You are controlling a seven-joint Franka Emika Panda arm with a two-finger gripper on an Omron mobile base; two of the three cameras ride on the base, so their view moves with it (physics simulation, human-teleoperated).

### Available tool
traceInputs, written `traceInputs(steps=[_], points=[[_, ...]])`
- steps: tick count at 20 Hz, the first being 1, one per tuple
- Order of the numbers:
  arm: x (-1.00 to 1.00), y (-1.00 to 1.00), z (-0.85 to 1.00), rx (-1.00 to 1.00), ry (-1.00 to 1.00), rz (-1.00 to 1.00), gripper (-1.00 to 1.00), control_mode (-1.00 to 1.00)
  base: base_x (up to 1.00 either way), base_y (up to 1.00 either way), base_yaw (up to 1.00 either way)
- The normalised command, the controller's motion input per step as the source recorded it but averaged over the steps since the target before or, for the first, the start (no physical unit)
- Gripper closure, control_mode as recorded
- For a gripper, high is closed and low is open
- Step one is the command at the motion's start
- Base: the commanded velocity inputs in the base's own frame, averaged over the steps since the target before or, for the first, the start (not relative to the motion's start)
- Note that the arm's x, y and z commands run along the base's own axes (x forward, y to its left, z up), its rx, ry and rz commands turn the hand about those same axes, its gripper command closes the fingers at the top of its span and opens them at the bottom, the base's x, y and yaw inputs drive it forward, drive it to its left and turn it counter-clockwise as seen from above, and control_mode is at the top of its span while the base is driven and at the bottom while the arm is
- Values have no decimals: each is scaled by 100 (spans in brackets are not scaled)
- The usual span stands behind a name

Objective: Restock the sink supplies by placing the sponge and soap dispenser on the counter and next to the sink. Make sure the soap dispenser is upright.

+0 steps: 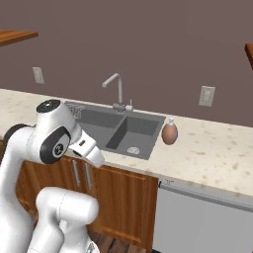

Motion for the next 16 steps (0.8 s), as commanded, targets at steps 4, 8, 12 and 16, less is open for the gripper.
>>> traceInputs(steps=[4,8,12,16], points=[[-26,38,-11,0,5,2,-100,-100,0,0,0],[0,15,-7,-1,7,4,-100,-100,0,0,0],[-7,12,-3,-5,0,0,-100,-100,0,0,0],[-13,8,-2,-2,0,-2,-100,100,-60,21,-24]])
